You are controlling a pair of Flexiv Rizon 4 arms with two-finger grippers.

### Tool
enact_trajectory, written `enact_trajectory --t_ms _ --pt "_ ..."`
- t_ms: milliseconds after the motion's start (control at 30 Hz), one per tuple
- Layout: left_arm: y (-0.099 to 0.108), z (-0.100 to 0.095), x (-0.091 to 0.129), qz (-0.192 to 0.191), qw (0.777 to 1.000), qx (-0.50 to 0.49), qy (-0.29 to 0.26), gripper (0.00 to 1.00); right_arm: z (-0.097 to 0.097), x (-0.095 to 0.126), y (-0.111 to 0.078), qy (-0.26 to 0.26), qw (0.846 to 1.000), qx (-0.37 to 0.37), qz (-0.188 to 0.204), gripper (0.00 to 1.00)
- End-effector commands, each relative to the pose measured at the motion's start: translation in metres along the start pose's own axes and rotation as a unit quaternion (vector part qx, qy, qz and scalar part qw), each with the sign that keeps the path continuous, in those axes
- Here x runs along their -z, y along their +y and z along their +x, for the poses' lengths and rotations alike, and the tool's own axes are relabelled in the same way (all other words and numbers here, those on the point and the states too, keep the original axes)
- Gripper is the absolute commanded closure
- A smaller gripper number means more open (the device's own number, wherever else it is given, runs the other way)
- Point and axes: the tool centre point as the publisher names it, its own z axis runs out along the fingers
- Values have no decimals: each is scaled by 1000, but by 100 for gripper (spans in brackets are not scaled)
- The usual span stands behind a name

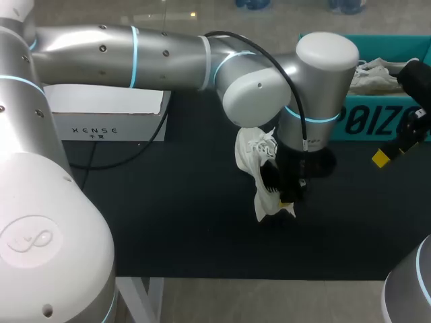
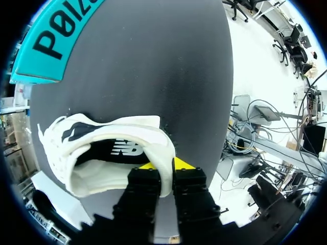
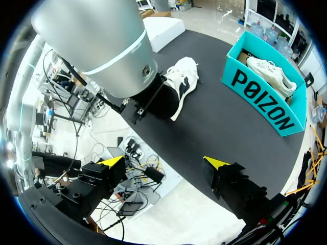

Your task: Take the shoe out of the shoebox, open the shoe tongue, remove and reinsert the insole, then place the shoe into the shoebox

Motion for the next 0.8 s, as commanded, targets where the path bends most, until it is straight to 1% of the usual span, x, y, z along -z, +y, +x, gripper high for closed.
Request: enact_trajectory --t_ms 33,67,200,333,400,433,533,567,633,667,733,800 --pt "17 -18 18 -22 1000 -11 8 100 0 -1 1 0 1000 -1 2 0" --pt "24 -25 23 -20 1000 -13 6 100 0 -1 1 0 1000 -1 2 0" --pt "47 -45 42 -32 999 -20 -4 100 0 -1 1 0 1000 -1 2 0" --pt "68 -68 62 -32 997 -65 1 100 0 -1 1 0 1000 -1 2 0" --pt "75 -79 71 -32 996 -86 -5 100 0 -1 1 0 1000 -1 2 0" --pt "78 -84 75 -43 993 -105 -8 100 0 -1 1 0 1000 -1 2 0" --pt "87 -101 85 -53 988 -148 -4 100 0 -1 1 0 1000 -1 2 0" --pt "91 -107 88 -52 987 -152 -7 100 0 -1 1 0 1000 -1 2 0" --pt "101 -122 93 -47 986 -159 -10 100 0 -1 1 0 1000 -1 2 0" --pt "106 -130 95 -51 985 -164 0 100 0 -1 1 0 1000 -1 2 0" --pt "115 -151 97 -55 988 -146 13 100 0 -1 1 0 1000 -1 2 0" --pt "115 -151 97 -55 988 -146 13 100 0 -1 1 0 1000 -1 2 0"
